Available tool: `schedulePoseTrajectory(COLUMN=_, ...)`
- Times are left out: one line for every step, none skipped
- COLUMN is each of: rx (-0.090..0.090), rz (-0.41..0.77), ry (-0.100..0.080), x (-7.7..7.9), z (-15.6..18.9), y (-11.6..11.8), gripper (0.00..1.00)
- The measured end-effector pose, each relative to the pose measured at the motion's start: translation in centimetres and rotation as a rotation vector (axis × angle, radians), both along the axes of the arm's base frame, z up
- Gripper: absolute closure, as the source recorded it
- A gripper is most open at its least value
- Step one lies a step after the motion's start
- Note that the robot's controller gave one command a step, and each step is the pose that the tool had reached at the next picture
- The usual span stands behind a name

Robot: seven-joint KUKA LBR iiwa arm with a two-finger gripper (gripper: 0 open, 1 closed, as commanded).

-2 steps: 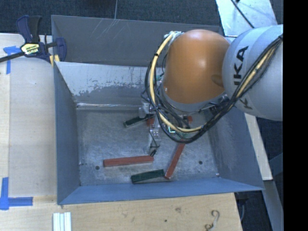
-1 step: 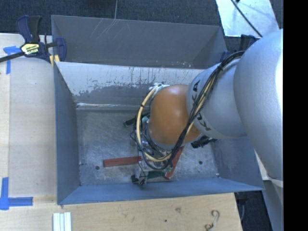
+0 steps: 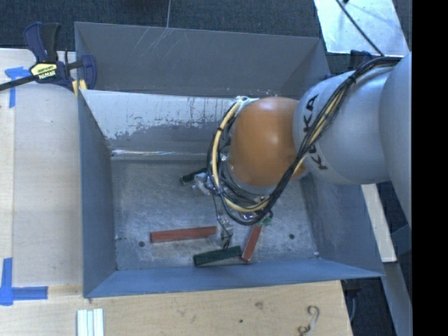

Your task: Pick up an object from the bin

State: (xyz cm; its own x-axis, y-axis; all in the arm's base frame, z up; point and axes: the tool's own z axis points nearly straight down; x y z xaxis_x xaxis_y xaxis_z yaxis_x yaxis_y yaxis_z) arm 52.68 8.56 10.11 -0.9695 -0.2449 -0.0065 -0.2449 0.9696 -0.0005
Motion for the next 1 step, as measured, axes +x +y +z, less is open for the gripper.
schedulePoseTrajectory(rx=0.0, rz=0.046, ry=0.006, x=-1.33, z=-0.1, y=3.1, gripper=0.0)
